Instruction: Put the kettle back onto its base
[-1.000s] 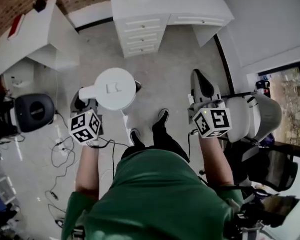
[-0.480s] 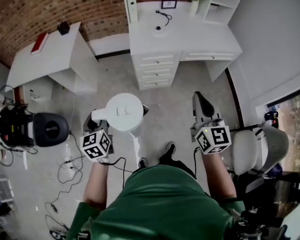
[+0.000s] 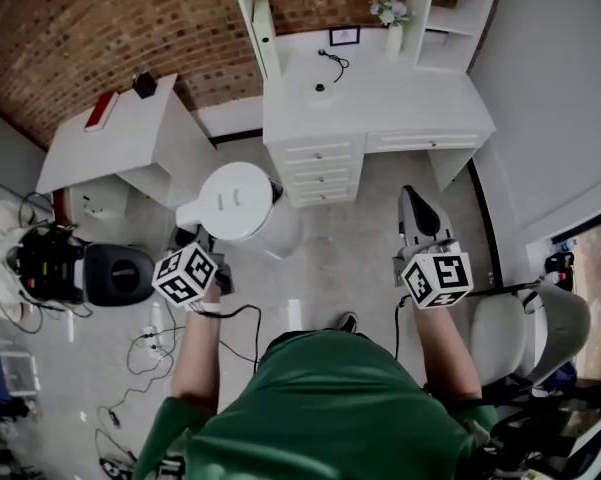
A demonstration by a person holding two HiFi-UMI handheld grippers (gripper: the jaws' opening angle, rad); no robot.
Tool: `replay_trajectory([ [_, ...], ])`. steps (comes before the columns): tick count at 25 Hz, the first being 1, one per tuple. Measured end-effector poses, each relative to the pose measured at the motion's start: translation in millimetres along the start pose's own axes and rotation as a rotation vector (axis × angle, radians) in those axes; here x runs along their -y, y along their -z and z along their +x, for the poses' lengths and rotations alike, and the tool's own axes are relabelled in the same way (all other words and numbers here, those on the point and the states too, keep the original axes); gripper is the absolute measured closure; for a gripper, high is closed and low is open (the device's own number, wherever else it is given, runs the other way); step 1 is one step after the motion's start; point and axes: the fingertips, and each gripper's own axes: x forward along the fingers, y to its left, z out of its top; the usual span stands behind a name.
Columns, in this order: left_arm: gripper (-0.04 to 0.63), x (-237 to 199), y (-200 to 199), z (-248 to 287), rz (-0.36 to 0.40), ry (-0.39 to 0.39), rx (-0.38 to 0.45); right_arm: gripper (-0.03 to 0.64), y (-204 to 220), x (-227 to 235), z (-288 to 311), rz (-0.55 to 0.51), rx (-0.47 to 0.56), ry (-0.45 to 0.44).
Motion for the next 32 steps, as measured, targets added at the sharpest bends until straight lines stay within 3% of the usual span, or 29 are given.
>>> replay_trajectory([
  [12,0.416,68,23,39,-0.045,0.037,-0.060,0.595,-2,69,6,0.021,0.000,0.013],
  [17,0.416,72,21,67,0.003,0.035,-0.064,0.595,6,86,14,0.019,-0.018,0.046],
  [23,0.416,80,18,113,-0.010,0.060,-0.050,0.595,8,120,29,0.004,-0.029,0.109],
  [32,0.416,62,-19,210,0.021,0.040,-0.008,0.595,1,153,118,-0.029,-0.062,0.157],
])
